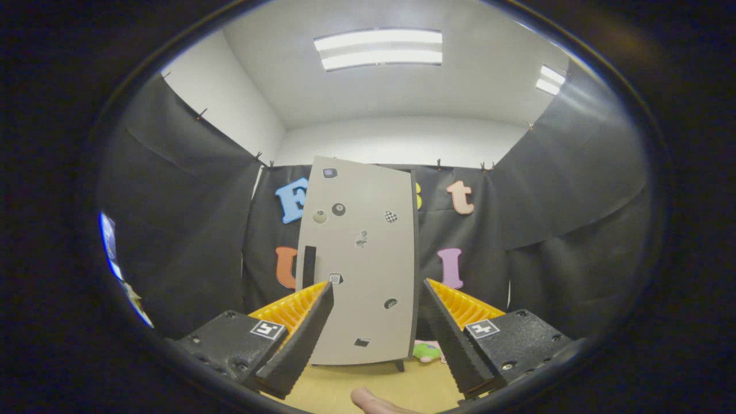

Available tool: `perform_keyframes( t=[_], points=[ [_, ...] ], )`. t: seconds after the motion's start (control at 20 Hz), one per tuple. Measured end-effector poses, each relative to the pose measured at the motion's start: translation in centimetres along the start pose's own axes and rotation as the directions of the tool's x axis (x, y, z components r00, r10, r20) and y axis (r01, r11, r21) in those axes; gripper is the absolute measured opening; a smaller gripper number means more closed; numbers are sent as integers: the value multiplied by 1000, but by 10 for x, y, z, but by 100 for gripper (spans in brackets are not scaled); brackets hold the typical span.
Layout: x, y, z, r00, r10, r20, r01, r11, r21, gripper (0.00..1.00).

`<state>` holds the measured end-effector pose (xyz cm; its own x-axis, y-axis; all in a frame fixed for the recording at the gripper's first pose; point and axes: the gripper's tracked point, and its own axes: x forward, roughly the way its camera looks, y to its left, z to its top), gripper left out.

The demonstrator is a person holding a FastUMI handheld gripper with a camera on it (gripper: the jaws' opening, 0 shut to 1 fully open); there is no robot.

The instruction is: Open the shoe cabinet door, grab the shoes and put them into the shoe cabinet, then close the shoe cabinet door.

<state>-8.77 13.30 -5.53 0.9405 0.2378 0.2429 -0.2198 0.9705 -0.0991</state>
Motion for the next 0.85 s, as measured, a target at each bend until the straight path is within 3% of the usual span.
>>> perform_keyframes(
  t=[0.3, 0.85],
  points=[
    [-4, -16, -6, 999, -54, -5, 54, 999, -10, 99],
    [13, 3, -59, 978, 49, -203, -35, 997, 75, 99]
  ],
)
